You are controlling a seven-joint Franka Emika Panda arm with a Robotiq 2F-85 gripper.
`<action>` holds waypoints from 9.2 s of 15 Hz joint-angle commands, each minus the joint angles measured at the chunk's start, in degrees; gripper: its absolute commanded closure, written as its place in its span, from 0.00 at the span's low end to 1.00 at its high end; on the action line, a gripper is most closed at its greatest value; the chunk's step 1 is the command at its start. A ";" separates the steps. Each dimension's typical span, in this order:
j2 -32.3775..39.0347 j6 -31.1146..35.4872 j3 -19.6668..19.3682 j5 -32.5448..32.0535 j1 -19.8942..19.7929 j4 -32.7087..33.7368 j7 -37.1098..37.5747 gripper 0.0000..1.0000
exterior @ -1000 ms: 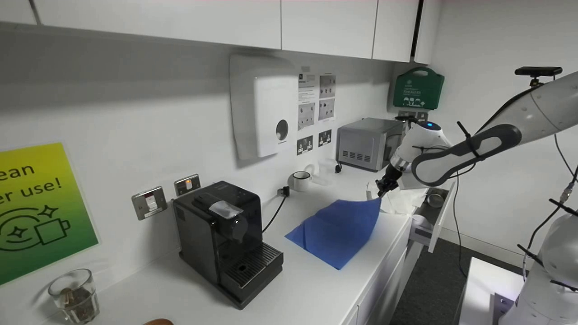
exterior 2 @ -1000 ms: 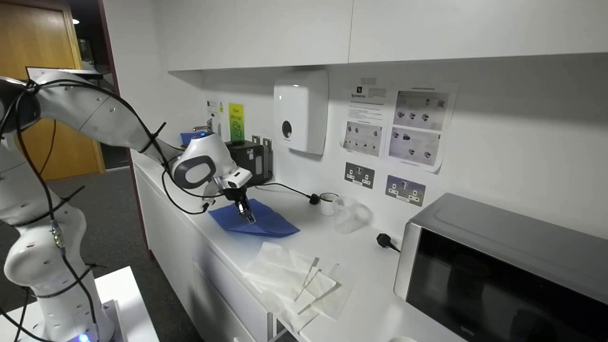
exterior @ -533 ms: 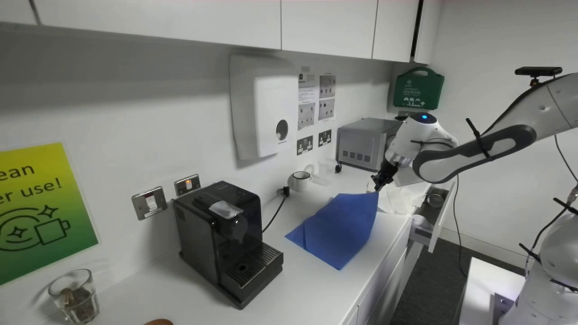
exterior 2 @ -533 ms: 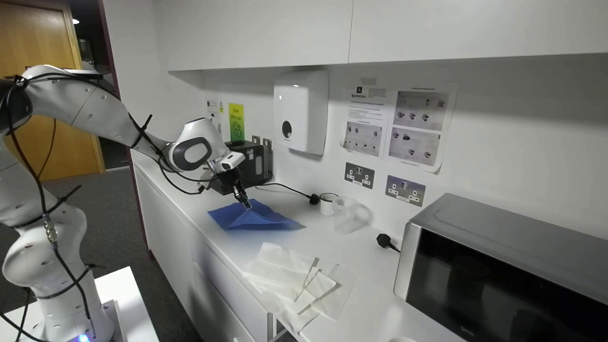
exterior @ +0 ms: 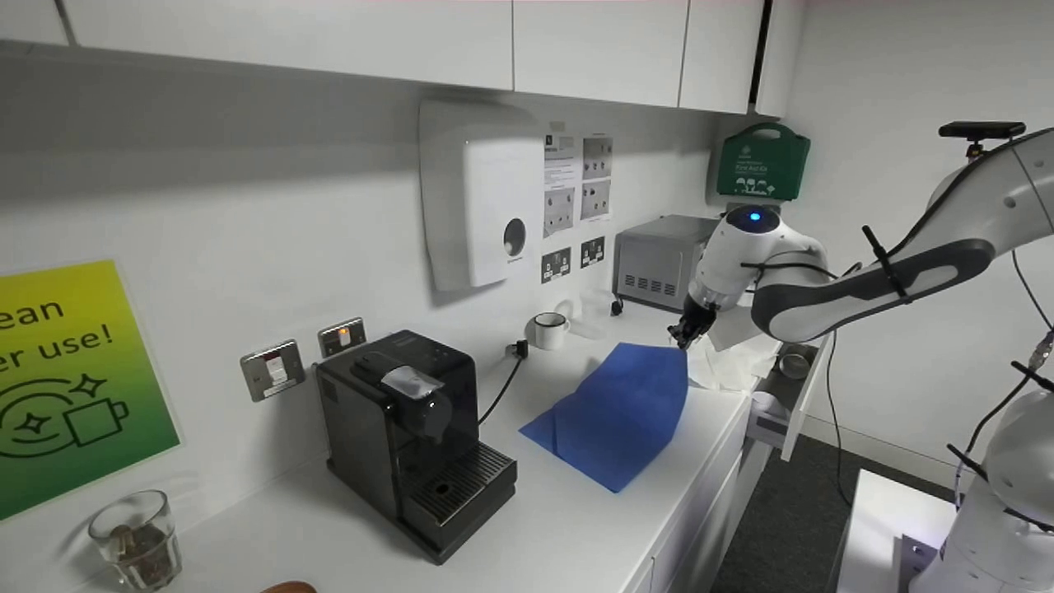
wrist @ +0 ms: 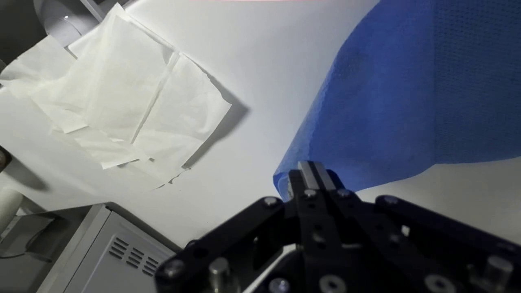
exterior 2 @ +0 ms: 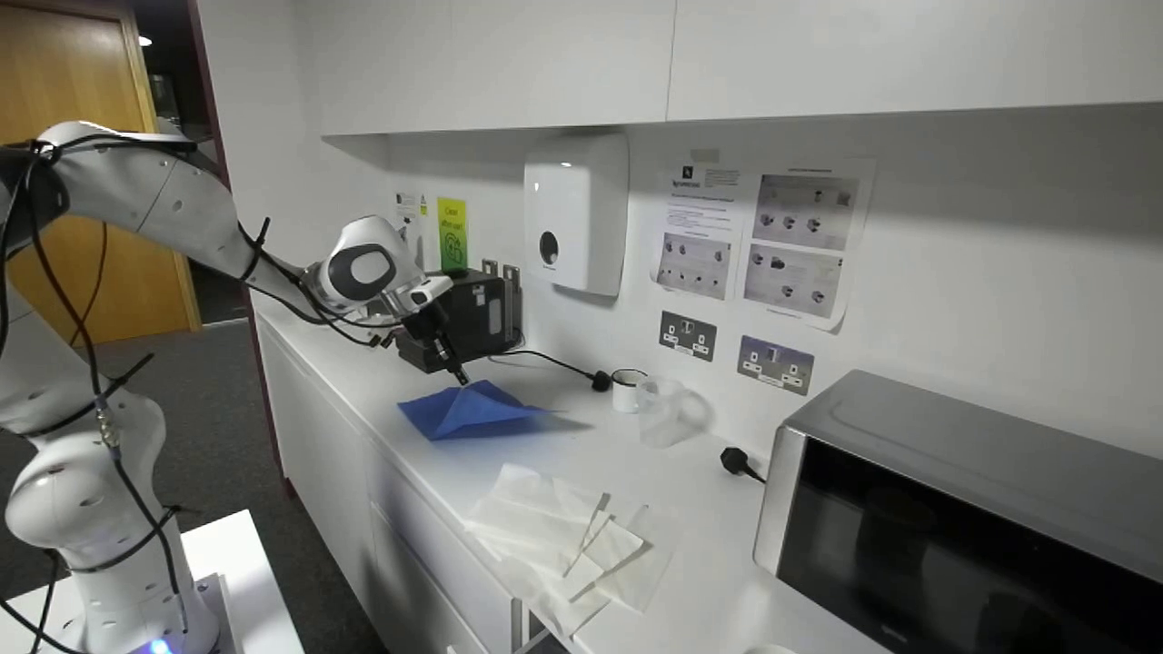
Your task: Fold the blue towel in half
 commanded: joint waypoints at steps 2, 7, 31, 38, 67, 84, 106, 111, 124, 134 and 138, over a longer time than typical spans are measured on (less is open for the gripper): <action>1.05 -5.38 1.54 -4.99 1.86 2.78 3.86 1.00; 1.58 -9.27 2.57 -7.77 4.57 4.30 5.85 1.00; 14.94 -30.93 2.65 -17.93 18.79 19.15 11.56 1.00; 19.63 -34.06 2.02 -18.35 22.27 23.45 11.66 1.00; 31.49 -38.68 -0.90 -12.30 30.04 35.20 7.78 1.00; 31.75 -37.42 -1.19 -12.54 30.28 34.41 9.07 0.99; 36.09 -39.99 -0.45 -12.96 35.83 40.72 8.44 1.00; 36.96 -39.42 -0.35 -12.76 36.87 41.41 7.76 1.00; 36.08 -39.08 -0.24 -12.77 38.33 40.80 7.97 0.05; 24.28 -35.21 0.54 -9.58 37.61 33.50 27.97 0.00; 21.56 -35.46 2.45 -14.83 37.50 29.58 27.92 0.00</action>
